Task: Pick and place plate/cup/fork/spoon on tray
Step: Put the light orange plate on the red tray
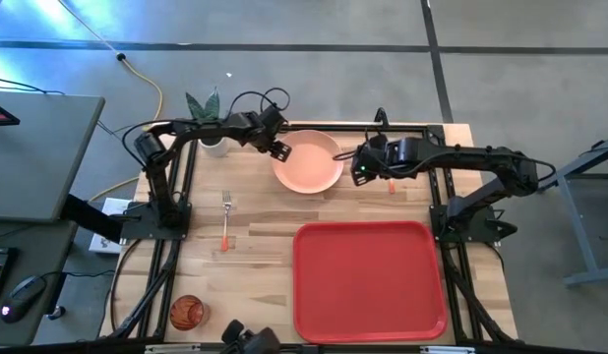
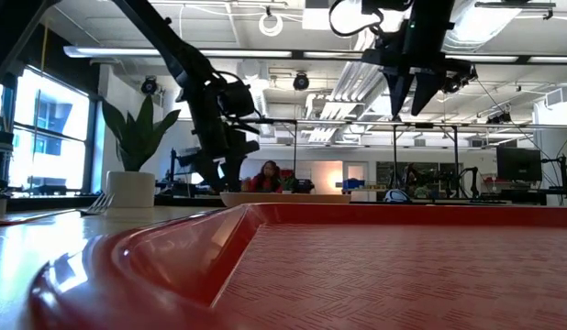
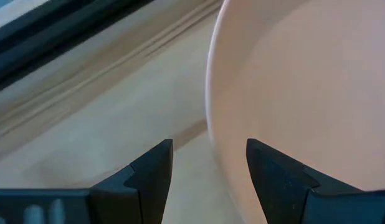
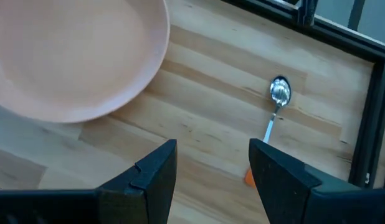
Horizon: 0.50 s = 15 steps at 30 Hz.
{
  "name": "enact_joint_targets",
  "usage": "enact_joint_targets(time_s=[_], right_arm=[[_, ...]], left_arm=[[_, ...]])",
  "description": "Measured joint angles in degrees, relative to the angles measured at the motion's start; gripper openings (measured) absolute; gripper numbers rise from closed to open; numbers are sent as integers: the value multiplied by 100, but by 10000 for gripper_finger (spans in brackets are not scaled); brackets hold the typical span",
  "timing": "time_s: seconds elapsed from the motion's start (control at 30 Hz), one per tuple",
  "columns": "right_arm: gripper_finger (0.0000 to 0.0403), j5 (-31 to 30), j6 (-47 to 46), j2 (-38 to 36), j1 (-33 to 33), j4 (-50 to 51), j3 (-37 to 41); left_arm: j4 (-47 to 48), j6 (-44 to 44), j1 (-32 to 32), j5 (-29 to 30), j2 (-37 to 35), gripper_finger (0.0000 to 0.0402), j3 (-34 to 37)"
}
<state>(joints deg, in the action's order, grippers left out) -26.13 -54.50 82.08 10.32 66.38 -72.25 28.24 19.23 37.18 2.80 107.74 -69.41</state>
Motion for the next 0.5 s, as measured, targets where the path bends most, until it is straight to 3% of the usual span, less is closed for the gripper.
enact_joint_targets(time_s=[0.27,0.5], right_arm=[[190,-21,-391,0,-223,401,0],[175,-17,-654,0,-366,951,0]], left_arm=[[-182,-31,-21,-392,370,177,0],[-268,-28,1,-779,508,69,-17]])
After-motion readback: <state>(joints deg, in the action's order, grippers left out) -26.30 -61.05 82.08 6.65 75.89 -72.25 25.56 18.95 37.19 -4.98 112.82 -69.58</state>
